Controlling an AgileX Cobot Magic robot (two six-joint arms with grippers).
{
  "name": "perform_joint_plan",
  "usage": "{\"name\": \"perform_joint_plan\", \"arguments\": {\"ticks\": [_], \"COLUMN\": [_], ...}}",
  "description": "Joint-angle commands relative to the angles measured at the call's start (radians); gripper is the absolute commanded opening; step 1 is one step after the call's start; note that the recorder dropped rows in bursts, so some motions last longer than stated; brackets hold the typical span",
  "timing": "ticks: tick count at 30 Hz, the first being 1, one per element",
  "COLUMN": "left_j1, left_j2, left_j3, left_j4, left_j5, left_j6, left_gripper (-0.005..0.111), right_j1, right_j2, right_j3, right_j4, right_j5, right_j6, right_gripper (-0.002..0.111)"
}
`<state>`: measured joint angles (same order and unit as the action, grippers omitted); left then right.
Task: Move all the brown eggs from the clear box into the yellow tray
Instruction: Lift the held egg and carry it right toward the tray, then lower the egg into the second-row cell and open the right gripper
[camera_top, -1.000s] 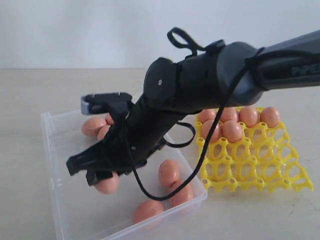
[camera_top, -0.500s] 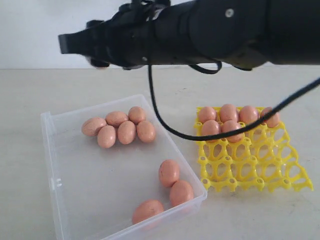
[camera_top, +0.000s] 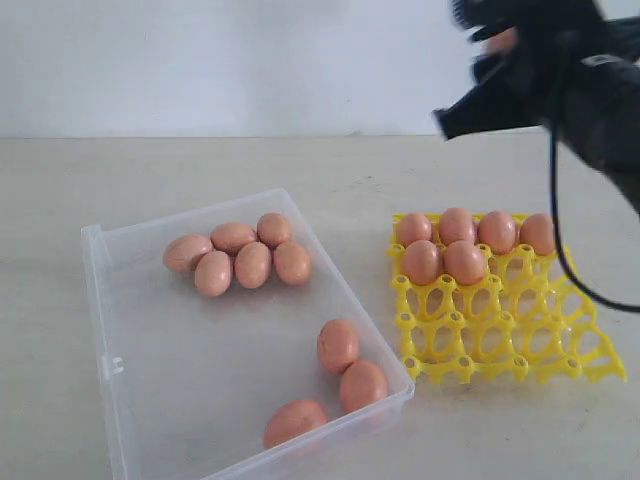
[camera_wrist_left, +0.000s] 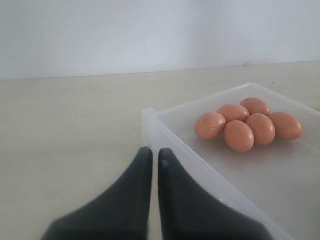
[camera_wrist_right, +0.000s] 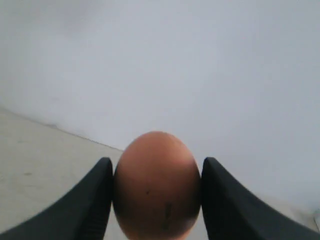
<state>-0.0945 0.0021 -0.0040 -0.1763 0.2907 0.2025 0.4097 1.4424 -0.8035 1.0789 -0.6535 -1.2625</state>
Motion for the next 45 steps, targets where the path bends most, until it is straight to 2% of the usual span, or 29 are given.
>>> {"name": "perform_joint_plan", "arguments": {"ticks": [1,3,6,9,12,18,22,25,30,33,36,39,41,42,45], "left_j1": [-0.005,-0.005,-0.005,-0.005,-0.005,-0.005,-0.005,-0.005,-0.005,-0.005,-0.005,-0.005,-0.005,-0.005,-0.005], "left_j2": [-0.002,-0.002,-0.002,-0.002,-0.002,-0.002,-0.002,-0.002,-0.002,-0.002,-0.002,-0.002,-0.002,-0.002,-0.002], "left_j3": [0.004,0.004,0.004,0.004,0.004,0.004,0.004,0.004,0.004,0.004,0.004,0.004,0.004,0.004,0.004], "left_j4": [0.002,0.002,0.002,0.002,0.002,0.002,0.002,0.002,0.002,0.002,0.002,0.002,0.002,0.002,0.002], "left_j5": [-0.007,-0.007,-0.007,-0.007,-0.007,-0.007,-0.007,-0.007,-0.007,-0.007,-0.007,-0.007,-0.007,-0.007,-0.007], "left_j6": [0.001,0.001,0.001,0.001,0.001,0.001,0.001,0.001,0.001,0.001,0.001,0.001,0.001,0.001,0.001], "left_gripper": [0.004,0.004,0.004,0.004,0.004,0.004,0.004,0.004,0.004,0.004,0.004,0.004,0.004,0.004,0.004], "right_j1": [-0.171,-0.249,-0.330,-0.424,-0.500,-0.520,-0.520,-0.520,-0.520,-0.520,-0.520,-0.520,-0.520,-0.520,-0.518], "right_j2": [-0.023,-0.002,0.024,0.045,0.056,0.089,0.093,0.093,0.093,0.093,0.093,0.093,0.093,0.093,0.093], "right_j3": [0.013,0.013,0.013,0.013,0.013,0.013,0.013,0.013,0.013,0.013,0.013,0.013,0.013,0.013,0.016], "right_j4": [0.086,-0.149,-0.436,-0.489,-0.620,-0.658,-0.587,-0.509,-0.523,-0.627,-0.860,-1.209,-1.518,-1.669,-1.947], "right_j5": [0.257,0.479,0.511,0.487,0.583,0.613,0.526,0.389,-0.006,-0.213,-0.287,-0.277,-0.321,-0.345,-0.373], "right_j6": [0.106,0.209,0.387,0.558,0.577,0.543,0.602,0.668,0.826,0.913,1.103,1.520,1.805,1.880,2.069], "right_gripper": [0.000,0.000,0.000,0.000,0.000,0.000,0.000,0.000,0.000,0.000,0.000,0.000,0.000,0.000,0.000]}}
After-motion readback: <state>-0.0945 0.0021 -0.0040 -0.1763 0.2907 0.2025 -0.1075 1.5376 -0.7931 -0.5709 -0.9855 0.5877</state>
